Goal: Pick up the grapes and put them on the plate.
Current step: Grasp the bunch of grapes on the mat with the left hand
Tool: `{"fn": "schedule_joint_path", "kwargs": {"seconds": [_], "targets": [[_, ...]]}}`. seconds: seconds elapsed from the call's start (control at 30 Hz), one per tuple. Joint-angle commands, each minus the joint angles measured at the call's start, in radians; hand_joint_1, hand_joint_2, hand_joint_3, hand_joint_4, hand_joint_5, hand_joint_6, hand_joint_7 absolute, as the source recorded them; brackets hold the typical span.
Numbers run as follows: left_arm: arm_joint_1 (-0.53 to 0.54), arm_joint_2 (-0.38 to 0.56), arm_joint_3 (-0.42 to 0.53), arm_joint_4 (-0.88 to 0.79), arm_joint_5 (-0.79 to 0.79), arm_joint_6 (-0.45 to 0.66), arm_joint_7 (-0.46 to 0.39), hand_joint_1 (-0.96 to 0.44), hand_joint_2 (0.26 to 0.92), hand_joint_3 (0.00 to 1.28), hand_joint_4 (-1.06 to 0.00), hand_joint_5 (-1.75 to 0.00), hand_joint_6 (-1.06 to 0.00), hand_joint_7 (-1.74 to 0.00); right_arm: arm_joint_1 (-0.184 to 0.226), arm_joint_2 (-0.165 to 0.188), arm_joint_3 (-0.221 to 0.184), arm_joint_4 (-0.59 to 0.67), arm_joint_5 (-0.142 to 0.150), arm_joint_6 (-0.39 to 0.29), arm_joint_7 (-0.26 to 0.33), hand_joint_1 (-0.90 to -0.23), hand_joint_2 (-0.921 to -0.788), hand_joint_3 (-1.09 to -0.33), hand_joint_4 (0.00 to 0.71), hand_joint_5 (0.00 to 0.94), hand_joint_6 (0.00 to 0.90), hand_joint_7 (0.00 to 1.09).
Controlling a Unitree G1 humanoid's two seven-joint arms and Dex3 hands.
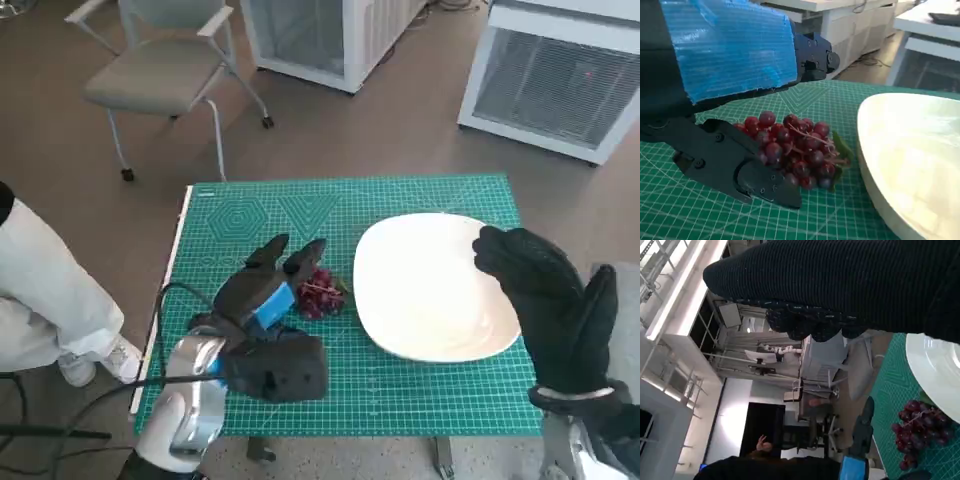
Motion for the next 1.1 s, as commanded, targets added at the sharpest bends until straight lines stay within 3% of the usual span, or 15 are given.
{"fn": "schedule_joint_path", "kwargs": {"seconds": [0.03,0.5,0.77,1.1], "targets": [[-0.064,-0.006,-0.048,0.085,0.027,0.018,0.024,-0.15,0.712,0.00,-0.04,-0.01,-0.19,-0.01,0.021,-0.001,0.001,0.012,0.000,0.011,-0.007,-0.321,-0.921,-0.625,0.406,0.864,0.225,1.02],[-0.325,-0.057,-0.165,0.554,0.050,0.073,0.087,-0.10,0.741,0.01,-0.08,-0.01,-0.21,-0.01,0.026,0.005,0.004,0.006,0.001,0.010,-0.012,-0.326,-0.921,-0.624,0.405,0.865,0.217,1.02],[-0.451,-0.121,-0.208,0.860,0.020,0.043,0.146,-0.12,0.753,0.01,-0.08,0.00,-0.21,0.00,0.027,0.006,0.005,0.012,0.001,0.004,-0.008,-0.327,-0.921,-0.624,0.403,0.866,0.214,1.03],[-0.525,-0.166,-0.251,1.059,-0.012,0.023,0.153,0.12,0.902,0.09,-0.08,0.00,-0.21,0.00,0.033,0.006,0.003,0.002,0.001,0.006,-0.013,-0.328,-0.921,-0.624,0.399,0.868,0.208,1.03]]}}
